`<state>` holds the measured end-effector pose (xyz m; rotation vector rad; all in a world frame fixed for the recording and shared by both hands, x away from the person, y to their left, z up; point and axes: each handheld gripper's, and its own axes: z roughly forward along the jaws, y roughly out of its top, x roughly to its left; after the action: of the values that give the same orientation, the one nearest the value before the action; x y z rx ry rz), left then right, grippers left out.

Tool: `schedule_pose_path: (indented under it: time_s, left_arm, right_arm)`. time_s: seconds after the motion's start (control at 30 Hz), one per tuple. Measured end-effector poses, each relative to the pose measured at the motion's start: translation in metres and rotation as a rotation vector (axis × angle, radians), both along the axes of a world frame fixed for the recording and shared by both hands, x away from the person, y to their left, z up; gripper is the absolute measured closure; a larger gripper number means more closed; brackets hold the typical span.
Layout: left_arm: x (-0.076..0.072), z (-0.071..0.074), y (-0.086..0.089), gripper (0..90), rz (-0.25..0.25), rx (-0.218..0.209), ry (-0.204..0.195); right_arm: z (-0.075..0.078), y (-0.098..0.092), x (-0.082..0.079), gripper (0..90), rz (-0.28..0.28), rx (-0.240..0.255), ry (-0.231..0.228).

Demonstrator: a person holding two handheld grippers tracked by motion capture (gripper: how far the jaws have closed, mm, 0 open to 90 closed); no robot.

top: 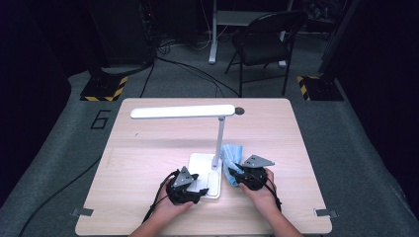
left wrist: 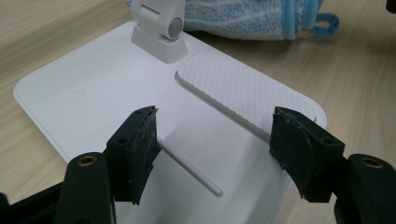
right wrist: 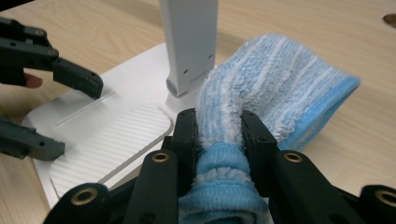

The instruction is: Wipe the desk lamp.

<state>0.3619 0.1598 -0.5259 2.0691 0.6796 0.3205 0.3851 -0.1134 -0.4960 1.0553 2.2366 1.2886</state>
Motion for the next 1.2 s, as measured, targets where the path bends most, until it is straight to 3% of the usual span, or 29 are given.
schedule_pose_path:
  time_s: [0.27, 0.43, 0.53, 0.77, 1.2]
  left_arm:
    - [0.000, 0.000, 0.000, 32.2, 0.000, 0.000, 0.000]
    - [0.000, 0.000, 0.000, 32.2, 0.000, 0.000, -0.001]
    - [0.000, 0.000, 0.000, 32.3, 0.001, 0.000, -0.001]
    - [0.000, 0.000, 0.000, 32.5, 0.004, 0.000, 0.000]
    - [0.000, 0.000, 0.000, 32.5, 0.006, -0.001, 0.000]
  right_arm:
    - [-0.017, 0.017, -0.007, 70.3, 0.045, -0.034, 0.044]
    - [-0.018, 0.020, -0.010, 70.2, 0.037, -0.032, 0.062]
    - [-0.020, 0.019, -0.015, 70.3, 0.031, 0.009, 0.097]
    - [-0.019, 0.019, -0.027, 70.1, 0.050, 0.018, 0.109]
    - [-0.020, 0.016, -0.063, 69.3, 0.074, 0.068, 0.146]
